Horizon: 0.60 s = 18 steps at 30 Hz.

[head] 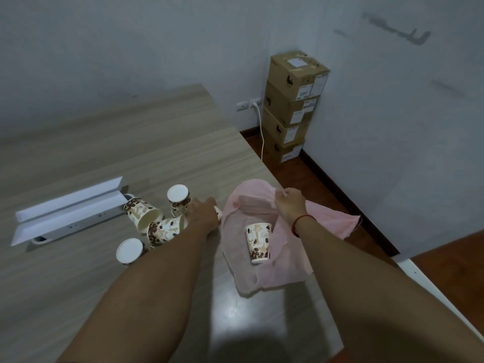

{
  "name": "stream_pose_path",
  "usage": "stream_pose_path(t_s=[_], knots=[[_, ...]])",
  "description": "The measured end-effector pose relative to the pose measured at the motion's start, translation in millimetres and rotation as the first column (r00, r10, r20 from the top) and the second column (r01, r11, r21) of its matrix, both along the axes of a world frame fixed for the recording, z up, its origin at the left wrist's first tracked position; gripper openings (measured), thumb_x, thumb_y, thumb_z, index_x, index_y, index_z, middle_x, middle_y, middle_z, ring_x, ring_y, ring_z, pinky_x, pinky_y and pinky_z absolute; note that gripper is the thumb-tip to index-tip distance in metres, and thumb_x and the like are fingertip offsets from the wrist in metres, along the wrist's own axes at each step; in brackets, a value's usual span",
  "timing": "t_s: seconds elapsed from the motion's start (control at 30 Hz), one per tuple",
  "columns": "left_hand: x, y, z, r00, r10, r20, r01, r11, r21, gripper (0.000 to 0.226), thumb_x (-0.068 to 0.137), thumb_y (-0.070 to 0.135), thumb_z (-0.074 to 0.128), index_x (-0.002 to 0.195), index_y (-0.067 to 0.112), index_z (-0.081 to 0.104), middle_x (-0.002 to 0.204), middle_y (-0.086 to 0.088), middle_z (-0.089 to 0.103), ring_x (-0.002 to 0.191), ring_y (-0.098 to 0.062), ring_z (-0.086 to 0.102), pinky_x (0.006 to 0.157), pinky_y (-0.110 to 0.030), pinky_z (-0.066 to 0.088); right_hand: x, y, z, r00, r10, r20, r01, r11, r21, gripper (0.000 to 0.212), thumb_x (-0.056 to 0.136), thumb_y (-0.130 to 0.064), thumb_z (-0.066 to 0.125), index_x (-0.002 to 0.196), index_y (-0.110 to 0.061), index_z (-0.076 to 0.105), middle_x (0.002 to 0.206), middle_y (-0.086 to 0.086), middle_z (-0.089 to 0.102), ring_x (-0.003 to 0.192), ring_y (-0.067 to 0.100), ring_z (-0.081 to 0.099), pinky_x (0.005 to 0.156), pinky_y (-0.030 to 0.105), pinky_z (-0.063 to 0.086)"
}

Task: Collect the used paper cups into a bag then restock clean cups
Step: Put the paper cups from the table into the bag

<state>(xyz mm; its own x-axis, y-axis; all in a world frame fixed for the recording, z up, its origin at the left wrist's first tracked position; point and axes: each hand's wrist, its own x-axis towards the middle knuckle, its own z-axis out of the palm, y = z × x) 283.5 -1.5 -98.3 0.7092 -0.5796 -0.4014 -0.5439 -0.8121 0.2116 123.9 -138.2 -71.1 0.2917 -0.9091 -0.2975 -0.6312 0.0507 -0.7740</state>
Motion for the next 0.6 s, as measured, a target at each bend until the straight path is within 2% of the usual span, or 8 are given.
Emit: stream_pose_path(t_s=[0.1,0.17,0.23,0.33,0.37,0.43,0.53,0.6], knots=[[-1,2,2,1.0,0.015,0.026,-0.015,1.0,-0.016,0.035,0.094,0.023,0.054,0.128,0.015,0.054,0.135,-0.022,0.039,0.123,-0.041,0.047,0.102,-0.046,0.041,-4,1,4,1.0,-0.015,0.004,0.015,1.0,0.018,0.013,0.091,-0.02,0.046,0.088,-0.011,0.054,0.091,0.009,0.052,0.084,0.02,0.048,0.075,0.028,0.038],[-1,2,10,0.999,0.034,0.02,-0.034,0.999,-0.029,0.036,0.095,0.026,0.054,0.128,0.012,0.053,0.136,-0.022,0.038,0.122,-0.042,0.048,0.102,-0.048,0.042,-6,1,10,1.0,-0.022,0.014,0.022,0.999,0.033,0.026,0.092,-0.02,0.047,0.1,-0.002,0.063,0.102,0.015,0.061,0.093,0.025,0.057,0.081,0.03,0.043],[-3,-2,23,0.997,0.072,0.0,-0.072,0.994,-0.076,0.04,0.096,0.031,0.052,0.129,0.01,0.052,0.135,-0.023,0.041,0.123,-0.041,0.047,0.102,-0.048,0.04,-9,1,18,0.999,-0.031,0.024,0.03,0.999,0.033,0.031,0.093,-0.021,0.047,0.107,0.001,0.064,0.114,0.018,0.063,0.103,0.03,0.06,0.088,0.033,0.046],[-10,-14,49,0.993,0.093,-0.069,-0.104,0.977,-0.187,0.044,0.097,0.035,0.049,0.13,0.007,0.053,0.134,-0.021,0.053,0.127,-0.038,0.045,0.103,-0.04,0.038,-15,0,29,0.998,-0.037,0.05,0.036,0.999,0.015,0.02,0.093,-0.022,0.046,0.091,-0.008,0.06,0.102,0.016,0.061,0.093,0.025,0.056,0.081,0.029,0.041],[-14,-18,57,0.985,0.112,-0.133,-0.138,0.967,-0.213,0.044,0.097,0.035,0.049,0.13,0.005,0.054,0.133,-0.02,0.055,0.125,-0.037,0.048,0.102,-0.038,0.041,-17,-1,34,0.997,-0.041,0.062,0.041,0.999,0.015,0.022,0.094,-0.022,0.046,0.092,-0.006,0.061,0.101,0.016,0.061,0.095,0.026,0.057,0.083,0.03,0.042],[-24,-25,72,0.937,0.153,-0.314,-0.231,0.946,-0.229,0.044,0.097,0.034,0.051,0.126,0.001,0.056,0.128,-0.018,0.058,0.116,-0.035,0.057,0.092,-0.037,0.047,-22,-3,44,0.993,-0.073,0.087,0.072,0.997,0.019,0.032,0.095,-0.022,0.045,0.108,0.001,0.065,0.114,0.017,0.064,0.108,0.033,0.06,0.091,0.033,0.045],[-46,-27,81,0.752,0.234,-0.616,-0.407,0.9,-0.156,0.04,0.095,0.033,0.056,0.123,0.004,0.058,0.105,-0.012,0.061,0.087,-0.025,0.06,0.08,-0.035,0.047,-28,-4,59,0.989,-0.105,0.105,0.103,0.994,0.03,0.036,0.097,-0.022,0.045,0.121,-0.001,0.061,0.126,0.017,0.06,0.118,0.034,0.056,0.099,0.036,0.043],[-61,-25,81,0.672,0.251,-0.696,-0.444,0.889,-0.109,0.036,0.095,0.037,0.055,0.118,0.008,0.057,0.086,-0.008,0.059,0.072,-0.02,0.059,0.078,-0.033,0.048,-32,-5,64,0.988,-0.1,0.118,0.097,0.995,0.031,0.035,0.097,-0.022,0.045,0.121,-0.001,0.06,0.127,0.017,0.06,0.118,0.034,0.056,0.098,0.034,0.043]])
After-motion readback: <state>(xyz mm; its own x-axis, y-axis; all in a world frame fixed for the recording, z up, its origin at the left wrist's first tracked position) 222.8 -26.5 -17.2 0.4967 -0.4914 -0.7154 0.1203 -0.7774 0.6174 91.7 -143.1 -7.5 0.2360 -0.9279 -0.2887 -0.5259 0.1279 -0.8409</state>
